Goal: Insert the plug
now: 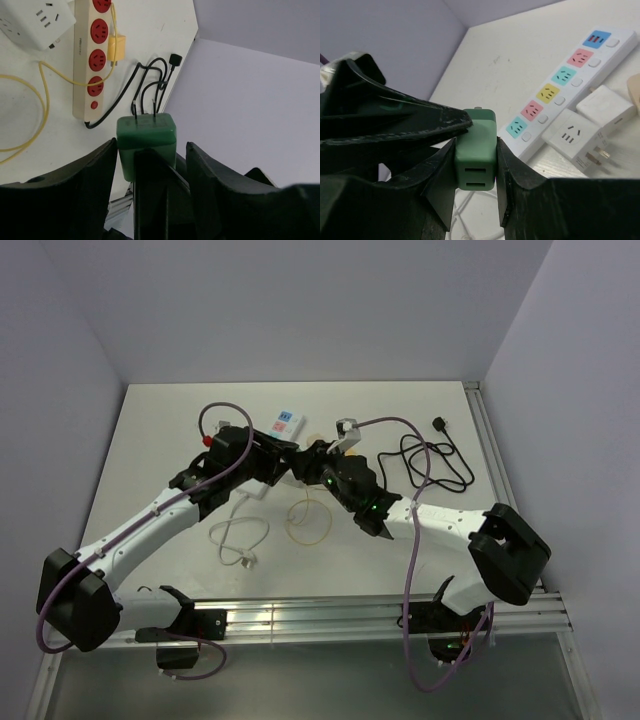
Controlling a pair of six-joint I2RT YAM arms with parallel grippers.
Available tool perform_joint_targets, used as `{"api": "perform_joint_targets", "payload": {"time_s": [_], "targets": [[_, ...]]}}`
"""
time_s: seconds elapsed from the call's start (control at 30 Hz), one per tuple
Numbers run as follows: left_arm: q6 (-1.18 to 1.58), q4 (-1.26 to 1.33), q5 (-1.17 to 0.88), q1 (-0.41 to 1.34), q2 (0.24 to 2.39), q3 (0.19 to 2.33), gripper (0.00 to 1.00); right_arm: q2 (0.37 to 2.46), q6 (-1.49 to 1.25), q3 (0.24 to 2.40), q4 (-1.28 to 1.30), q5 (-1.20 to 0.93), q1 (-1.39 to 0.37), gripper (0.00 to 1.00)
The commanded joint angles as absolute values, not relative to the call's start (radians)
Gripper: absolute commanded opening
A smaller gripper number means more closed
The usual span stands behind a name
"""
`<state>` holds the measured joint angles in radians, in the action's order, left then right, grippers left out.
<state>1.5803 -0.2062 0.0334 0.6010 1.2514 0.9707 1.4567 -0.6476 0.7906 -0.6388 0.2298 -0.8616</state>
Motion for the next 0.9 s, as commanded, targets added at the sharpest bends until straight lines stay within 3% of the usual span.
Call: {"api": "perform_joint_targets", "payload": {"time_s": [0.0,0.27,0.57,0.87], "targets": [[1.559,-0.198,0.040,0.609,1.221,1.012,0.63,1.422,-0.614,0.860,-0.559,0.255,-0.868,0.08],[1.413,-0.337,0.067,0.548,1.236,1.144,0.90,1.353,-0.588,0.893,-0.364,0.176,-0.798,0.04],[1.137,-0.244,0.008,0.423,1.319,1.169,0.89,1.316,-0.528,0.950,-0.143,0.117,-0.661,0.04],[0.924,-0.204,-0.064,0.422,1.591,1.318,0.88,1.515,-0.321,1.225,0.133,-0.021,-0.586,0.00]]}}
